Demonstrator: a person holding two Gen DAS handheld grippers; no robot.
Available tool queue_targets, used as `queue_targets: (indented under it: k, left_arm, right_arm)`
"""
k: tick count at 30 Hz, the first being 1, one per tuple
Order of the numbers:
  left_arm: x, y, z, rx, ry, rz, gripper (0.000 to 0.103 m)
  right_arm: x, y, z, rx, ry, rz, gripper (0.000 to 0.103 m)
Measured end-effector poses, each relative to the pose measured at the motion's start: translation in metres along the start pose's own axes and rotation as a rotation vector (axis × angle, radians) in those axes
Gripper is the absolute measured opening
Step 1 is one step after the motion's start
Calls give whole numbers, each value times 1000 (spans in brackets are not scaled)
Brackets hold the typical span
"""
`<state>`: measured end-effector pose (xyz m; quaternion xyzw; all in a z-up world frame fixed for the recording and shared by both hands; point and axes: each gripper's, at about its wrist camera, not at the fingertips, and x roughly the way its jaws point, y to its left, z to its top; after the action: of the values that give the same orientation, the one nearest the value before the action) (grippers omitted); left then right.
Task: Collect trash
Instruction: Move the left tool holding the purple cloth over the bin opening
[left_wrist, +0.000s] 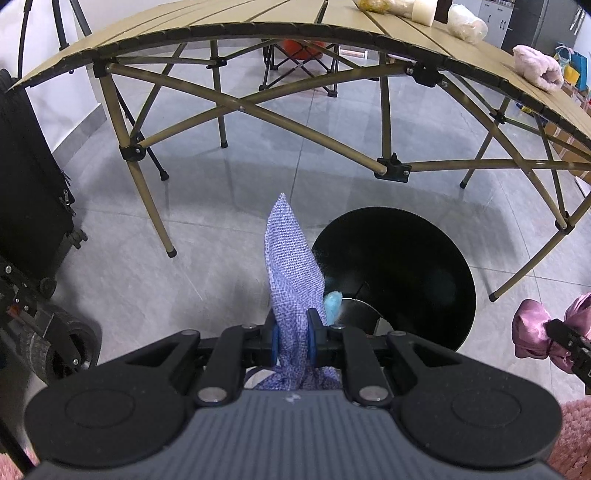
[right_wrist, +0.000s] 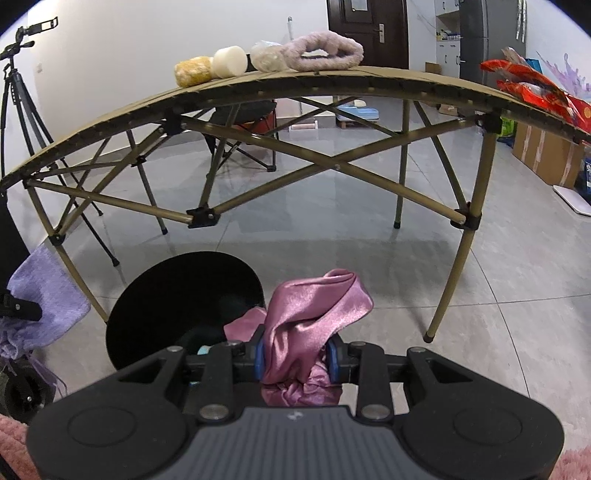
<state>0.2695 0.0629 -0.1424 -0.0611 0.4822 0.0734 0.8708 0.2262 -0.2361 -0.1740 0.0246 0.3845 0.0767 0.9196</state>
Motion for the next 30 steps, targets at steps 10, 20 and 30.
queue_targets:
  k: [10, 20, 30]
  left_arm:
    - [10, -2, 7, -22, 34, 0, 15]
    - [15, -13, 19, -33, 47, -16, 15]
    - [24, -41, 30, -16, 67, -31, 15]
  right_arm:
    - [12, -8, 2, 26, 28, -21, 30]
    - [18, -16, 0, 35, 31, -58, 30]
    - [21, -31, -3, 59, 41, -86, 30]
